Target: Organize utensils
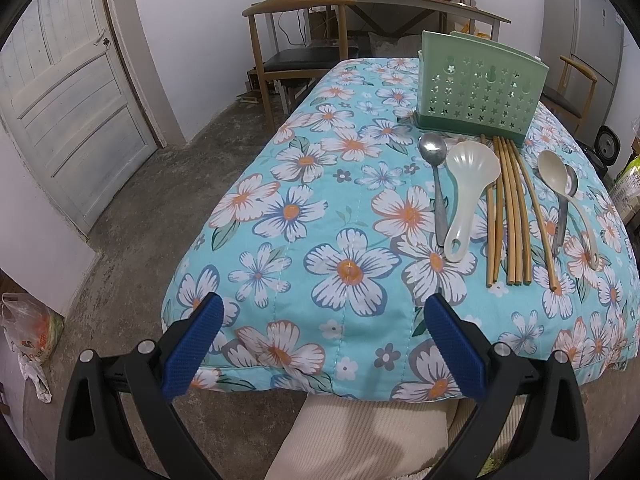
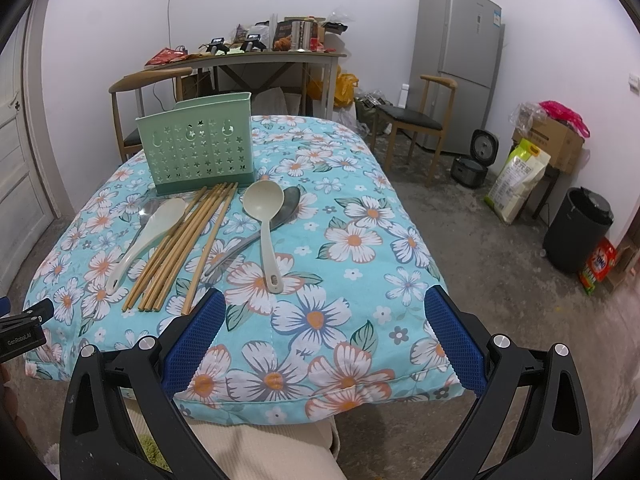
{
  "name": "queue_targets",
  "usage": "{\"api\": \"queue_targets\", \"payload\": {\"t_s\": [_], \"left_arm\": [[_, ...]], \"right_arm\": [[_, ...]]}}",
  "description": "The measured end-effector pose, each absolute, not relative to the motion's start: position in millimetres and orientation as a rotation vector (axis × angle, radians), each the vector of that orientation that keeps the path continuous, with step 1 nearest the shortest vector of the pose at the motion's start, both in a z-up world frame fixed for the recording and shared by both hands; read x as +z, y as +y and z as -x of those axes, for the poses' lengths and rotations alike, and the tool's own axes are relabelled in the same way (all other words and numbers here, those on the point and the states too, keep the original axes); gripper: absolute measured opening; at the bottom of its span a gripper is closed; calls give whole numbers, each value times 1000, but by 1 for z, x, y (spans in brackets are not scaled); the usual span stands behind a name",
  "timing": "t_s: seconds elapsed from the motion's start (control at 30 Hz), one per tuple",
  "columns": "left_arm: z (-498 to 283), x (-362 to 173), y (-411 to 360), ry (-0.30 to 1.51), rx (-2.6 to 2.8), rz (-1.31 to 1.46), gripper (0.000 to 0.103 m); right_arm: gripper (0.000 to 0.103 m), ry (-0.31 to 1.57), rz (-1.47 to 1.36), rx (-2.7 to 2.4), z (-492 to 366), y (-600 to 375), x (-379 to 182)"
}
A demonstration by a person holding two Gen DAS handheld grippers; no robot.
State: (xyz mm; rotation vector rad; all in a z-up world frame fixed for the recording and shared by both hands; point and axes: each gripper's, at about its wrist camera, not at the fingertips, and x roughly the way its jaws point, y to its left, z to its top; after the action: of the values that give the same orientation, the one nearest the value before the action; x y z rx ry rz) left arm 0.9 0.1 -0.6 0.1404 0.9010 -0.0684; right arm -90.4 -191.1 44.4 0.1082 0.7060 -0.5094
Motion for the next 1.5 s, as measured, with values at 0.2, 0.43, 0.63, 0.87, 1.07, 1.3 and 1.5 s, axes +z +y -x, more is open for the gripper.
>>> {"api": "queue_targets", "payload": {"t_s": [0.2, 0.43, 0.63, 0.87, 1.07, 1.3, 1.5], "left_arm": [[-1, -1, 0, 901, -68, -140, 99], [-1, -1, 0, 902, -68, -140, 99], [-1, -1, 0, 903, -69, -141, 99], [-1, -9, -11, 898, -71, -157, 99], [-28, -9, -19, 868, -98, -198, 99], [-58, -12, -32, 856, -154, -207, 99], [-83, -13, -33, 807, -329, -111, 99]], "right_arm": [[95, 704, -108, -510, 91, -191, 44], [95, 705, -108, -509, 92, -193, 44], [95, 705, -108, -509, 86, -191, 44], [95, 714, -68, -498, 76, -186, 44], [95, 683, -24, -483, 55, -198, 36], [95, 678, -49, -378, 20, -206, 32], [95, 652, -109, -226, -10, -208, 26]]}}
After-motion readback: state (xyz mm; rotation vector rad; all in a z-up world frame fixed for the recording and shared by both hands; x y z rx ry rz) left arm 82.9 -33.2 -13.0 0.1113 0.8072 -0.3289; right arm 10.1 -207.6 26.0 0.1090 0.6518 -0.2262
